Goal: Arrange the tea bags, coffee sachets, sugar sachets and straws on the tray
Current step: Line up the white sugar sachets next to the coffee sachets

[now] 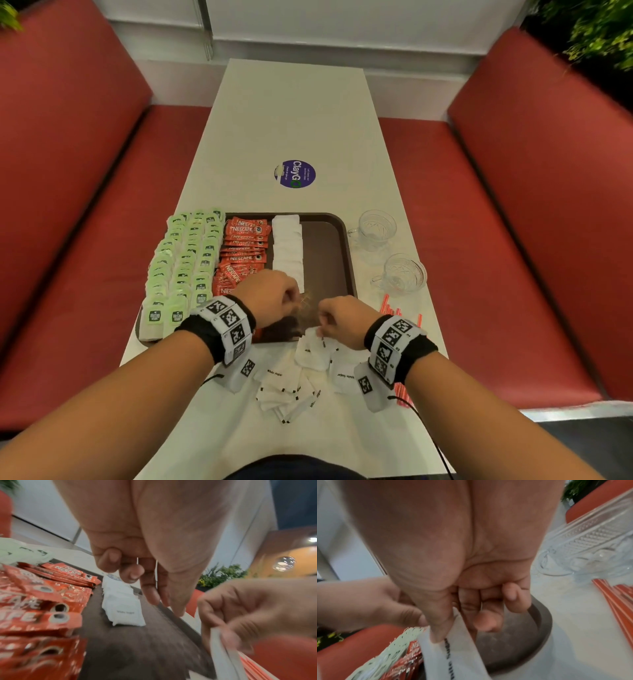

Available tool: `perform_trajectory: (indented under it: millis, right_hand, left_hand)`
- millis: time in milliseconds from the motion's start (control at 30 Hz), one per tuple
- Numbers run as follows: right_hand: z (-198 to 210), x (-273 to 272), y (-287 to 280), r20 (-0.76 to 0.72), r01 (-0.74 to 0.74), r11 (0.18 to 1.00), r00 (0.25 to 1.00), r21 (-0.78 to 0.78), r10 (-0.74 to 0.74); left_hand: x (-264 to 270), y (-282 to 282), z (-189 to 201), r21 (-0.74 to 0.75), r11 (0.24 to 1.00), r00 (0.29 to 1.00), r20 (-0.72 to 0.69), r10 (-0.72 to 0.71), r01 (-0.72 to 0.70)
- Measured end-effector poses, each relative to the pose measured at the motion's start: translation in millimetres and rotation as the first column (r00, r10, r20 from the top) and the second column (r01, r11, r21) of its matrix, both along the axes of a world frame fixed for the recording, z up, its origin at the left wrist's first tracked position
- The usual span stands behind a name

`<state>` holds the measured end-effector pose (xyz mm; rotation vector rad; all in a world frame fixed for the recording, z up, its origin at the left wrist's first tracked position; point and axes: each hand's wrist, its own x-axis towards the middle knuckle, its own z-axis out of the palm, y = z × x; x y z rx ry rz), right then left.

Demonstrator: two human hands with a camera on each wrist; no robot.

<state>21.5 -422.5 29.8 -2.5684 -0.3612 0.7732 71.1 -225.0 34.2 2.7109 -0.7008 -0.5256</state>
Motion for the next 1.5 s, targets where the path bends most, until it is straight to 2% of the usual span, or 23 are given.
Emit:
perform_trajectory:
  millis: [100,267,367,467,600,767,900,967,1100,1233,1367,1433,1500]
  right_hand:
    - [2,-3,-8,0.041,0.086,0.995,0.995,0.047,-0.087]
    - [4,-12,-19,0.027,0.149,0.989,0.988,0.004,-0.149]
    - [5,-20,-20,0.025,0.172,0.984,0.985,-0.037,-0.171]
    - [3,-26,-22,0.021,0.244,0.969,0.969,0.032,-0.245]
    - [-1,-36,-21,0.034,0.29,0.947,0.954,0.135,-0.297]
    - [-3,-36,-18,0.092,0.152,0.978,0.982,0.142,-0.166]
    - [-6,-29,-10,0.107,0.114,0.986,0.986,0.126,-0.128]
    - [-3,-25,-7,0.103,0.11,0.983,0.987,0.149,-0.126]
    - [7,-14,-1,0.217,0.096,0.973,0.966,0.21,-0.143]
    - [8,-3,4,0.24,0.097,0.963,0.958,0.252,-0.159]
    - [8,1,7,0.298,0.16,0.944,0.922,0.29,-0.248]
    - [9,3,7,0.287,0.198,0.928,0.912,0.316,-0.292]
    - [10,4,5,0.216,0.255,0.904,0.915,0.344,-0.341]
  left_hand:
    - [-19,-1,-5,0.037,0.994,0.994,-0.023,-0.104,0.104]
    - [-41,-14,-19,0.095,0.97,0.974,-0.013,-0.225,0.225]
    - [-49,-22,-27,0.169,0.955,0.967,0.038,-0.251,0.242]
    - [-50,-28,-30,0.207,0.95,0.966,0.067,-0.25,0.232]
    - [-51,-28,-28,0.141,0.957,0.964,0.035,-0.262,0.255]
    - [-44,-19,-11,-0.113,0.978,0.983,0.062,-0.171,0.177]
    - [-38,-12,5,-0.321,0.943,0.995,0.044,-0.085,0.094]
    - [-34,-8,9,-0.379,0.923,0.998,0.026,-0.064,0.069]
    - [-26,1,9,-0.339,0.937,0.996,0.047,-0.077,0.088]
    - [-24,9,9,-0.474,0.876,0.996,-0.03,0.084,-0.088]
    - [-16,21,3,-0.384,0.911,0.988,-0.044,0.146,-0.151]
    - [-9,26,1,-0.393,0.9,0.982,-0.048,0.183,-0.187]
    - [0,27,-1,-0.376,0.901,0.974,-0.019,0.226,-0.216]
